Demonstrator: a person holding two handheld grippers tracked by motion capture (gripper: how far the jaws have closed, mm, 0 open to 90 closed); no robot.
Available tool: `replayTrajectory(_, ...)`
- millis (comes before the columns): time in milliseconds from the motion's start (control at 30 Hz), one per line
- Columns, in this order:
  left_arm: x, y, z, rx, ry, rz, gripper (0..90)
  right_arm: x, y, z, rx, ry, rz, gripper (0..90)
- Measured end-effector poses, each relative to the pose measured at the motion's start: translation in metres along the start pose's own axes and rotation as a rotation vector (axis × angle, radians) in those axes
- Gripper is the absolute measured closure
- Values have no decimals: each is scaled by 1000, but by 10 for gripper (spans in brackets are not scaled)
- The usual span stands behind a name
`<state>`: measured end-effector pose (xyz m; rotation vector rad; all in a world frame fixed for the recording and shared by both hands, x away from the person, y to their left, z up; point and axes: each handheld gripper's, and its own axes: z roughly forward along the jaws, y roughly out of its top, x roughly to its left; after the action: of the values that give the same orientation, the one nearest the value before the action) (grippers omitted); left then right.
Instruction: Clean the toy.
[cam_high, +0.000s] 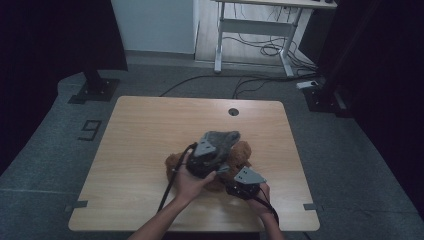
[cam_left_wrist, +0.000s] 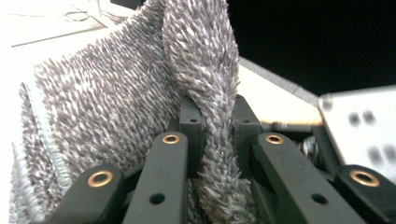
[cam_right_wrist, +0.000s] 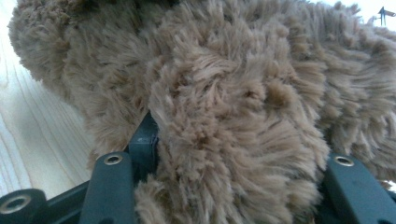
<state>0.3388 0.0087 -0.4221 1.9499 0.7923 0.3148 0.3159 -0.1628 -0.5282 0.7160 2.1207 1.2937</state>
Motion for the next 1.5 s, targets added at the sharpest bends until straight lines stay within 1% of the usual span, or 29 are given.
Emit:
replayTrajectory(33, -3, 2, 9, 25, -5, 1, 791, 1, 0, 0, -4, -8, -8, 441)
replayTrajectory(67, -5, 2, 22, 65, -16, -7, 790, 3, -1, -1, -4, -13, -9, 441)
replayTrajectory(133, -6, -4, 35, 111, -13, -10, 787, 6, -1, -2, -2, -26, -26, 443)
replayTrajectory(167, -4, -8, 38, 114, -19, -22, 787, 7, -1, -2, 0, -32, -29, 446)
replayTrajectory(233, -1, -14, 37, 106, -34, -43, 788, 8, -4, -1, 4, -37, -29, 453)
replayTrajectory(333, 1, -17, 29, 91, -28, -41, 788, 8, -5, -2, -1, -32, -23, 455)
replayTrajectory(433, 9, -21, 16, 80, -8, -47, 789, 7, -4, -2, -1, -29, -19, 455)
replayTrajectory(533, 20, -28, 1, 71, 40, -47, 789, 6, -5, -2, -4, -29, -8, 456)
replayTrajectory(600, 30, -34, -10, 68, 65, -68, 789, 5, -6, -2, -8, -24, -1, 456)
replayTrajectory(667, 41, -42, -20, 62, 94, -71, 789, 5, -7, -2, -13, -21, 6, 456)
replayTrajectory(700, 45, -47, -27, 48, 94, -80, 789, 5, -7, -2, -16, -20, 9, 457)
replayTrajectory(733, 48, -50, -33, 33, 92, -86, 790, 5, -7, -2, -17, -19, 11, 457)
replayTrajectory(767, 50, -53, -40, 16, 102, -82, 790, 4, -7, -2, -18, -19, 11, 456)
replayTrajectory(833, 50, -56, -49, 0, 129, -66, 790, 3, -8, -2, -21, -13, 18, 457)
replayTrajectory(900, 56, -60, -59, -12, 153, -70, 790, 2, -9, -2, -26, -10, 31, 457)
replayTrajectory(933, 60, -62, -63, -15, 156, -82, 790, 2, -9, -2, -25, -10, 32, 457)
replayTrajectory(1033, 76, -70, -73, -23, 145, -144, 789, 3, -9, -2, -25, -11, 27, 457)
replayTrajectory(1067, 80, -73, -76, -28, 148, -159, 789, 3, -9, -2, -27, -11, 28, 457)
replayTrajectory(1100, 83, -74, -80, -30, 150, -169, 789, 3, -9, -2, -27, -11, 26, 457)
replayTrajectory(1167, 90, -79, -86, -34, 171, -184, 789, 3, -9, -2, -27, -10, 25, 457)
replayTrajectory(1200, 92, -80, -88, -34, 174, -190, 789, 3, -9, -2, -27, -10, 24, 456)
replayTrajectory(1300, 102, -90, -94, -21, 205, -207, 788, 2, -9, -2, -27, -8, 24, 456)
replayTrajectory(1367, 109, -95, -98, -12, 220, -230, 789, 2, -9, -2, -26, -8, 26, 457)
replayTrajectory(1433, 114, -98, -101, -10, 214, -259, 789, 2, -10, -2, -24, -10, 26, 457)
replayTrajectory(1500, 114, -97, -104, -18, 206, -264, 789, 1, -10, -2, -24, -12, 29, 457)
